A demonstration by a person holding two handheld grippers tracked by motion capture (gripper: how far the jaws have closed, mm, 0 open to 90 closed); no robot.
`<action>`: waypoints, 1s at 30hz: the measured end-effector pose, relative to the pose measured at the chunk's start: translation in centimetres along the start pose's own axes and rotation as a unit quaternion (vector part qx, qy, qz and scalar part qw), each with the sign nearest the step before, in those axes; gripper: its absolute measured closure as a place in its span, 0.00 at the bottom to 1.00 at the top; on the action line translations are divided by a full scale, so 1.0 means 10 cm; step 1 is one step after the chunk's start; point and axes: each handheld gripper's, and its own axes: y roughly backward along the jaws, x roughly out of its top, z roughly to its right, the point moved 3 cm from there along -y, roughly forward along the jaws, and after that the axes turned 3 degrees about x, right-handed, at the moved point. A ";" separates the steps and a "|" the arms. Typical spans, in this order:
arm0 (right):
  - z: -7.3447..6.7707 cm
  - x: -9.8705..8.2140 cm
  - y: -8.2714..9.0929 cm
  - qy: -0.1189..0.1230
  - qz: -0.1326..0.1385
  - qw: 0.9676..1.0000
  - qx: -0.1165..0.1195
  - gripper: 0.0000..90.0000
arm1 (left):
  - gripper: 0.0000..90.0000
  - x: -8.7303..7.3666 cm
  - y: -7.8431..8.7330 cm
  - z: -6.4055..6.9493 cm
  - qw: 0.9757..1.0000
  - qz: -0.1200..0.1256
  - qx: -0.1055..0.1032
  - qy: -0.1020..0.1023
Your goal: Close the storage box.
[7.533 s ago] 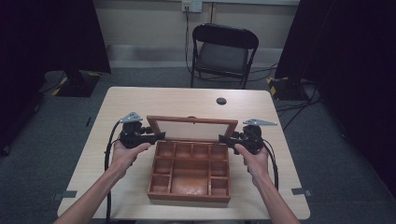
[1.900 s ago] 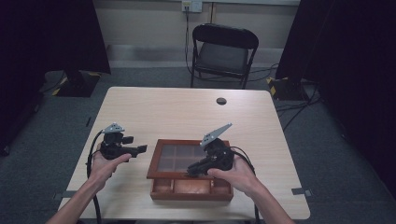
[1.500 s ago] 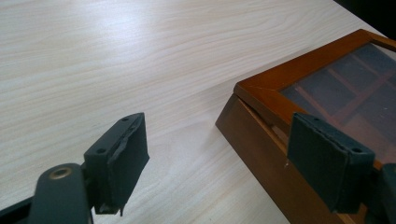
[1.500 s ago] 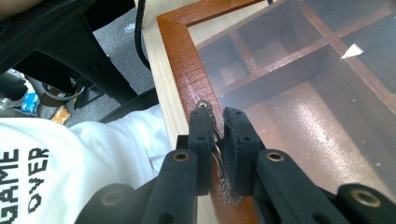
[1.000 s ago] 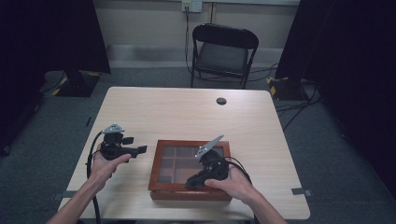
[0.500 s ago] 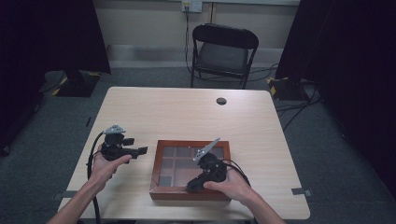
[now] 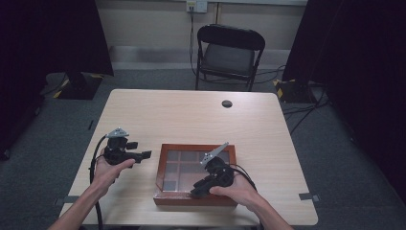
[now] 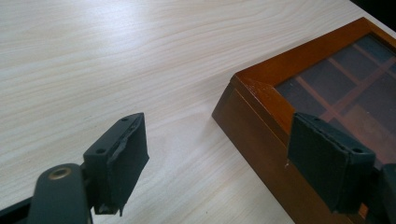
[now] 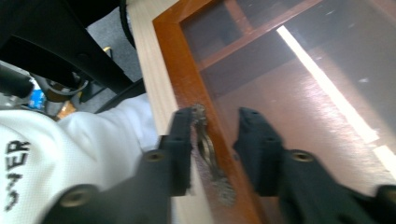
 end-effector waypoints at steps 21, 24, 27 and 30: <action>0.62 -0.43 1.16 -0.131 0.182 0.955 -0.193 0.17 | 0.25 -0.03 -0.07 -0.14 0.999 -0.034 0.008 0.005; 0.74 -0.62 1.22 -0.171 0.183 0.946 -0.205 0.16 | 0.25 -0.04 -0.08 -0.16 0.999 -0.041 0.013 0.003; 0.83 -0.76 1.25 -0.187 0.177 0.941 -0.219 0.16 | 0.25 -0.05 -0.08 -0.19 0.999 -0.045 0.018 0.004; 0.99 -0.99 1.27 -0.234 0.168 0.920 -0.264 0.17 | 0.25 -0.12 -0.04 -0.28 0.998 -0.061 0.035 -0.003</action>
